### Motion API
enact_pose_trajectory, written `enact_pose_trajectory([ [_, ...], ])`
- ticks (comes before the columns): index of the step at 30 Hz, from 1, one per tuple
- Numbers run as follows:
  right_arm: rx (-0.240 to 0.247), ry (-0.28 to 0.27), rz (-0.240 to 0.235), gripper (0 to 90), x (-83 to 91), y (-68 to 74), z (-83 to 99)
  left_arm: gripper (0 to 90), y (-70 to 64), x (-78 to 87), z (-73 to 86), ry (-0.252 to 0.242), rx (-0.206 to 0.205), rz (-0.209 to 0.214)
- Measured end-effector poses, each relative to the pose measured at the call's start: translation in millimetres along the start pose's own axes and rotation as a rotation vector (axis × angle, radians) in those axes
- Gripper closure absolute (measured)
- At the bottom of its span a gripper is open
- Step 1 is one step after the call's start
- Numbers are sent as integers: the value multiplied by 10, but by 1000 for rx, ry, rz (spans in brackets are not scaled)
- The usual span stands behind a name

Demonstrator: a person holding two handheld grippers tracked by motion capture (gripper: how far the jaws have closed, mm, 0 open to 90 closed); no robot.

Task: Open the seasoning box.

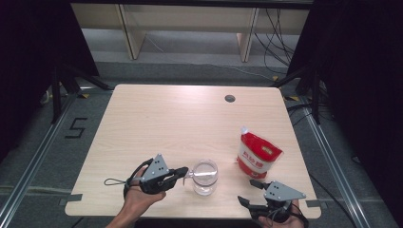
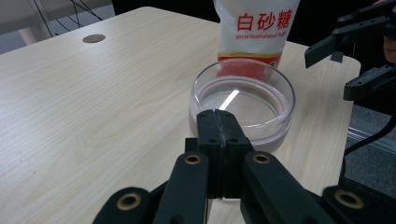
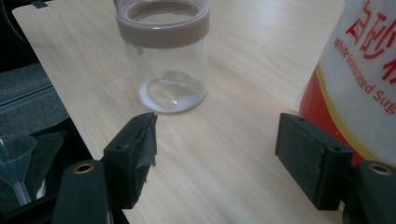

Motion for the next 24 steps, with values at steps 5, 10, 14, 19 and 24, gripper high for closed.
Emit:
enact_pose_trajectory([
  [5, 6, 5, -4, 310, -63, 6, -44, 892, 7, -37, -1, 1, 0, 0],
  [10, -3, 13, -15, 311, -90, 12, -51, 890, -1, -37, 7, -3, 9, -4],
  [14, 5, 2, -26, 315, -121, 11, -65, 887, 4, -41, 10, -9, 15, -4],
  [19, 12, 4, -41, 398, -153, 39, -89, 887, 10, -41, 7, -6, 2, -11],
  [24, 68, -19, -43, 473, -196, 34, -133, 887, 13, -52, 5, -4, -8, -14],
])
Point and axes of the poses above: each handheld gripper's, and its own axes: x roughly backward along the jaws, z roughly out of its underside, y roughly to its left, the point moved 1 cm from there along -x, roughly forward along the jaws, and after that the axes turned 5 degrees about -x, right-handed, at the moved point
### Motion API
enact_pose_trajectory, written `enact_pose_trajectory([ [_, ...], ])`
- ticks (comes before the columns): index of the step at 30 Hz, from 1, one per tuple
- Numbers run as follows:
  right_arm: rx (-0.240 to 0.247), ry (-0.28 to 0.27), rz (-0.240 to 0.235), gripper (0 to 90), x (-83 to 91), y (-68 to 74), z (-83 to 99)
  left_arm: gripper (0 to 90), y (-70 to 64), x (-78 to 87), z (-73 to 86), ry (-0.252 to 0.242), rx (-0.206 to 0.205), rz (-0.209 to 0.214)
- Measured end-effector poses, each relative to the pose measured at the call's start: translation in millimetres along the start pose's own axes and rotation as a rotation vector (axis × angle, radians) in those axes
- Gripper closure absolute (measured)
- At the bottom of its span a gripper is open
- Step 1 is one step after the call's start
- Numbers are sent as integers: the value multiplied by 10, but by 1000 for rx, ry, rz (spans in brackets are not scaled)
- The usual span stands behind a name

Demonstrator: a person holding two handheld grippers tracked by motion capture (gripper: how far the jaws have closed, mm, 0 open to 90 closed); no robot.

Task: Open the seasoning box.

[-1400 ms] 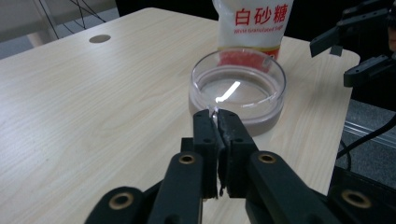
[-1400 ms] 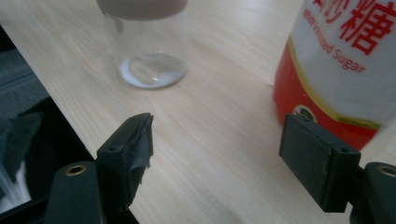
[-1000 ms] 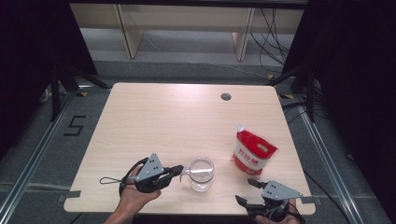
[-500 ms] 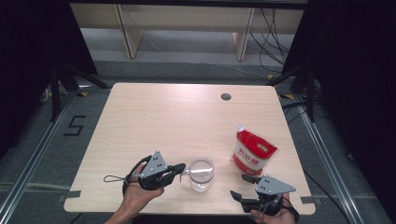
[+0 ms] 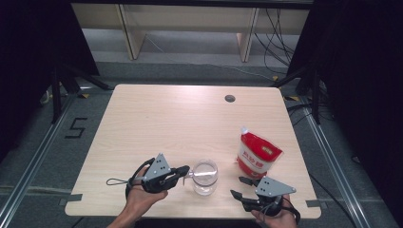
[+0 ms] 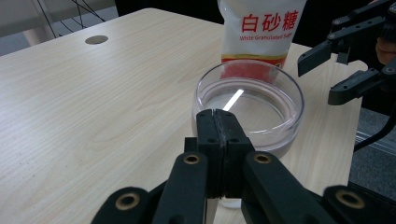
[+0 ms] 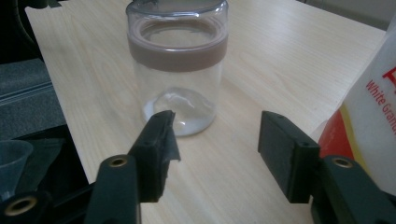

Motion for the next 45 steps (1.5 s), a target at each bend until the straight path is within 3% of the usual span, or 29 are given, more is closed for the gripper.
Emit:
enact_pose_trajectory([
  [4, 9, -8, -9, 562, -42, 1, -48, 887, 2, 0, 2, -2, -1, 2],
  [12, -6, -42, -20, 644, -126, 17, -95, 886, -7, 3, 5, -4, -2, -1],
  [13, 8, -36, -33, 651, -131, 14, -106, 886, -7, 3, 5, -4, -2, -1],
  [15, -12, -30, -33, 669, -138, 38, -117, 886, -6, 1, 5, -6, -2, -1],
  [16, 12, -41, -36, 676, -154, 24, -127, 887, -6, 1, 5, -6, -2, -1],
  [20, 17, -65, -51, 734, -180, 30, -152, 890, -21, -1, 6, -5, 14, -4],
  [24, 24, -62, -52, 754, -194, 32, -158, 892, -11, 4, 5, -5, -10, -1],
  [30, 22, -70, -67, 795, -214, 54, -182, 891, -13, 4, 7, -6, -8, -2],
  [31, 26, -65, -47, 800, -204, 48, -185, 891, -13, 3, 7, -7, -6, -2],
  [34, 21, -81, -44, 807, -228, 47, -178, 892, -17, 4, 8, -6, -12, -5],
  [37, 37, -66, -52, 808, -228, 39, -183, 891, -15, 3, 8, -6, 5, -1],
  [39, 41, -67, -60, 811, -244, 45, -189, 892, -13, 5, 6, -4, -13, -2],
  [45, 52, -63, -69, 820, -267, 43, -193, 892, -11, 5, 7, -5, -12, 0],
])
Point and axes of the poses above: each handheld gripper's, and its own axes: x roughly backward along the jaws, z roughly out of its underside, y roughly to its left, the point moved 1 cm from there along -x, roughly forward along the jaws, and after that the axes turned 5 degrees about -x, right-handed, at the moved point
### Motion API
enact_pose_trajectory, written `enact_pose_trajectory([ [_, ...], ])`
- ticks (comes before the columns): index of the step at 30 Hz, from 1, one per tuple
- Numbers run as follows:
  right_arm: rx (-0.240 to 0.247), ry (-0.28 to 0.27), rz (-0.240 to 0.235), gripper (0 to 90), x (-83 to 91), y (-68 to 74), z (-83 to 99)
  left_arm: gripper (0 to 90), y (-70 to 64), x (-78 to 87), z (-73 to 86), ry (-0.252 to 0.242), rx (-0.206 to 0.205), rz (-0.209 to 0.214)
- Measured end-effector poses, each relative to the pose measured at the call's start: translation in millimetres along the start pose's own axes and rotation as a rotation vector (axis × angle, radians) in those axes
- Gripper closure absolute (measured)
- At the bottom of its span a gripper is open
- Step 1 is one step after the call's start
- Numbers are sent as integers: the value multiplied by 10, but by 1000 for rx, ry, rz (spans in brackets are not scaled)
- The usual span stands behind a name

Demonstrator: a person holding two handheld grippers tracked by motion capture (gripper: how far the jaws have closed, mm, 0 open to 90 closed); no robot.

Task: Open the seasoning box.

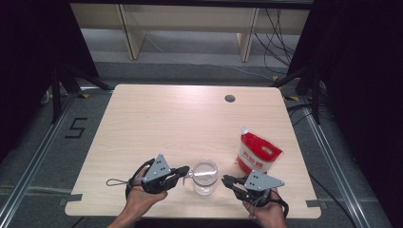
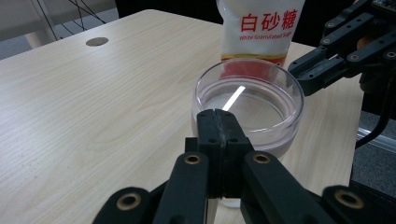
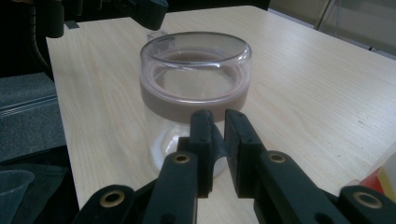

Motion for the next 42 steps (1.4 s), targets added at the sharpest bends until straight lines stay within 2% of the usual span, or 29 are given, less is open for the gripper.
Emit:
enact_pose_trajectory([
  [2, -3, 2, 2, 820, -2, 0, 0, 893, -2, -2, 1, -1, 12, 0],
  [3, -3, 2, 2, 820, -2, 0, 0, 893, 5, -3, 0, -1, -4, 3],
  [4, -11, 6, 15, 820, 3, 2, 3, 893, -1, -1, 2, 0, 3, -2],
  [6, -6, -1, 6, 821, -3, 2, 1, 893, -10, -3, 11, 5, 15, 2],
  [9, -3, 0, -1, 821, -6, 0, -1, 894, -7, -17, 14, 1, 0, 2],
  [10, -16, -18, 13, 821, -12, 6, -2, 893, -9, -14, 14, 6, 1, 1],
  [14, -9, -12, 8, 823, 3, -3, -19, 894, -10, -17, 12, -5, 7, 10],
  [15, -5, -13, 6, 824, 0, -3, -24, 894, -26, -21, 16, -9, 25, 16],
  [23, -11, -14, -6, 839, -30, 30, -56, 893, -11, -15, 18, -8, 15, 16],
  [24, -17, -18, -5, 844, -40, 33, -59, 893, -13, -16, 20, -8, 23, 19],
  [27, -3, -28, -3, 850, -50, 28, -66, 894, -9, -13, 21, -7, 15, 16],
  [32, -6, -13, -14, 869, -75, 39, -88, 893, -6, -10, 25, -9, 15, 16],
  [34, -8, -20, -10, 873, -91, 43, -96, 894, -15, -13, 32, -13, 45, 19],
  [37, -30, -19, -7, 876, -93, 57, -104, 893, -17, -13, 33, -13, 44, 18],
  [38, -19, -31, -23, 876, -107, 45, -112, 893, -16, -12, 33, -12, 44, 19],
  [40, -5, -28, -14, 877, -101, 43, -120, 893, -11, -13, 32, -13, 43, 22],
  [42, -13, -29, -14, 877, -105, 52, -133, 893, -13, -12, 33, -14, 44, 20],
])
Point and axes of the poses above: each handheld gripper's, and its own axes: x roughly backward along the jaws, z roughly out of its underside, y roughly to its left, the point moved 1 cm from there along -x, roughly forward along the jaws, and after that the axes turned 5 degrees about -x, right-handed, at the moved point
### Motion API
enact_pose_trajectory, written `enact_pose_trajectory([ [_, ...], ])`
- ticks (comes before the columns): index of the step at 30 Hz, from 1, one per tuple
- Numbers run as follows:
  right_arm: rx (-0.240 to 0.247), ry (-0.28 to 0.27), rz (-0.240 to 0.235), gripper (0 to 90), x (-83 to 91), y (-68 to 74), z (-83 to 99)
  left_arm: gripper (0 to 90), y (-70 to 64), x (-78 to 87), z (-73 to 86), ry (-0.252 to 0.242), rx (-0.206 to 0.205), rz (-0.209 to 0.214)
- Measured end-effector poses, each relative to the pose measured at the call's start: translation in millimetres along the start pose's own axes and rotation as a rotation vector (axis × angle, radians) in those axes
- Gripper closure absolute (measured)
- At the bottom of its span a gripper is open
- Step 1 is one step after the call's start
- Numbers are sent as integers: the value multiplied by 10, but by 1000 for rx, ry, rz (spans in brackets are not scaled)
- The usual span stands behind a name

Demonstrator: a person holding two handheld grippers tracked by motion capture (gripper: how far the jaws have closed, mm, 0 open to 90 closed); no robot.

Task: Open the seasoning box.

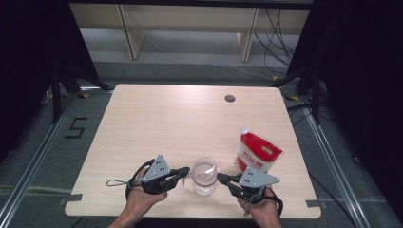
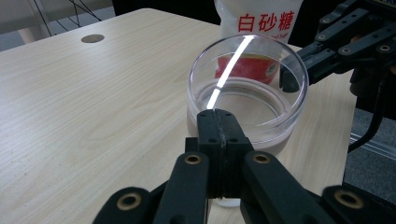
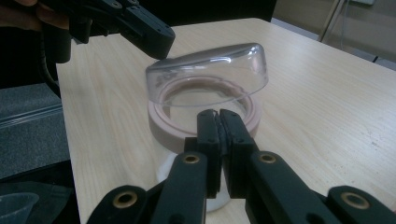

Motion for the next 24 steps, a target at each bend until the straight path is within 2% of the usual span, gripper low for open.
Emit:
enact_pose_trajectory([
  [1, 4, -4, -6, 877, -10, 1, -5, 893, 0, 1, 0, 0, -1, 1],
  [2, -6, -14, 8, 877, -13, 9, -7, 893, 1, 1, 0, 0, -1, 1],
  [3, -2, -2, -5, 877, -9, 13, -15, 891, 3, 2, 0, 0, 1, 4],
  [4, 7, -7, -4, 877, -13, 9, -21, 874, 8, 13, -3, 8, -3, -8],
  [5, 3, -7, -2, 876, -12, 7, -27, 795, 22, 24, -3, 2, 6, -5],
  [7, 0, -4, -2, 876, -8, 6, -29, 772, 27, 42, -5, -5, 11, 3],
  [9, 1, -21, 7, 876, -13, 5, -33, 712, 39, 67, -10, -19, -7, 14],
  [11, 12, -17, -1, 873, -2, 5, -48, 656, 27, 104, 6, -13, -6, 5],
  [13, 2, -26, -4, 871, -5, 27, -61, 601, 17, 133, 42, 2, -2, 11],
  [14, 2, -26, -4, 871, -5, 27, -61, 601, 11, 140, 68, 10, 6, 23],
  [15, 1, -30, -13, 871, -6, 37, -68, 564, 16, 151, 103, 29, -9, 23],
  [16, 13, -34, -14, 868, -8, 45, -88, 497, 12, 151, 138, 28, 4, 19],
  [17, 13, -34, -14, 868, -8, 45, -88, 497, 7, 162, 162, 45, 17, 7],
  [18, 7, -45, 6, 858, -10, 59, -101, 440, 12, 174, 225, 59, 48, 6],
  [20, -3, -47, -5, 858, -17, 69, -109, 413, 26, 174, 265, 56, 56, 6],
  [21, 12, -50, 0, 858, -18, 68, -124, 384, 34, 188, 289, 76, 49, -6],
  [22, 4, -57, 4, 859, -25, 86, -138, 355, 67, 200, 327, 93, 9, -7],
  [23, 4, -57, 4, 859, -25, 86, -138, 338, 67, 200, 327, 93, 9, -7],
  [24, 9, -54, 7, 859, -23, 88, -147, 338, 52, 207, 350, 103, 32, -19],
])
Point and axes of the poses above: each handheld gripper's, and its own axes: x roughly backward along the jaws, z roughly out of its underside, y roughly to its left, the point moved 1 cm from there along -x, roughly forward along the jaws, and after that the axes turned 5 degrees about -x, right-handed, at the moved point
